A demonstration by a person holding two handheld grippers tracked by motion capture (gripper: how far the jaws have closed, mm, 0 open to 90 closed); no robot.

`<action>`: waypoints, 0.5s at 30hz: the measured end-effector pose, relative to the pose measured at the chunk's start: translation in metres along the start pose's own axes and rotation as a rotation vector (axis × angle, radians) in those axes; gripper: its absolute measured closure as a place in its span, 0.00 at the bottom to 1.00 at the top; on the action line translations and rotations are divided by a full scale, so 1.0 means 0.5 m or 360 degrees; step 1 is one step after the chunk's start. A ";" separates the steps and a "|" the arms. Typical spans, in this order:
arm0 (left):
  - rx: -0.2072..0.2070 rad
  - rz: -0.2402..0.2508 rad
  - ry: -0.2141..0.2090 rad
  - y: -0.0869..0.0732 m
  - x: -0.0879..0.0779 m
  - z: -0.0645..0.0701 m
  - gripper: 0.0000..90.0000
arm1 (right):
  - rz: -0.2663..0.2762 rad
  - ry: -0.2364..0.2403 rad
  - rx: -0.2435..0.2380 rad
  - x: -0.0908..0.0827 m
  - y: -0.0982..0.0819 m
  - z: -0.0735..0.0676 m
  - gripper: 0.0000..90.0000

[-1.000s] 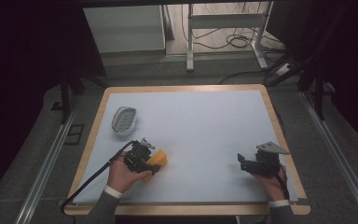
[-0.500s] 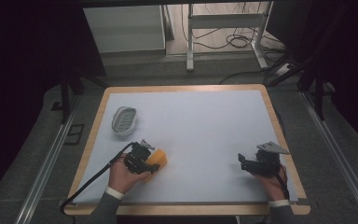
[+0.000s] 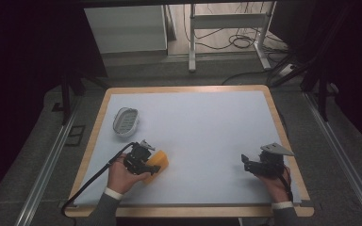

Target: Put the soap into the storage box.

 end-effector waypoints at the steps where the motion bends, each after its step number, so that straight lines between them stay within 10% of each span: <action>1: 0.0002 0.0011 0.0000 0.001 -0.003 -0.002 0.68 | 0.0002 -0.0004 0.0002 0.000 0.000 0.000 0.11; 15: -0.0033 0.0071 0.0019 0.017 -0.029 -0.029 0.68 | 0.0009 -0.0010 0.0002 -0.001 0.001 0.002 0.11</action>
Point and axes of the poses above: each handheld gripper's, and its own axes: x roughly forward along the jaws, y roughly out of its top, z roughly to its right, the point moved 6 cm from there along x, roughly forward along the jaws, and after that the axes turned 2 degrees about -y, right-handed, at the moved point
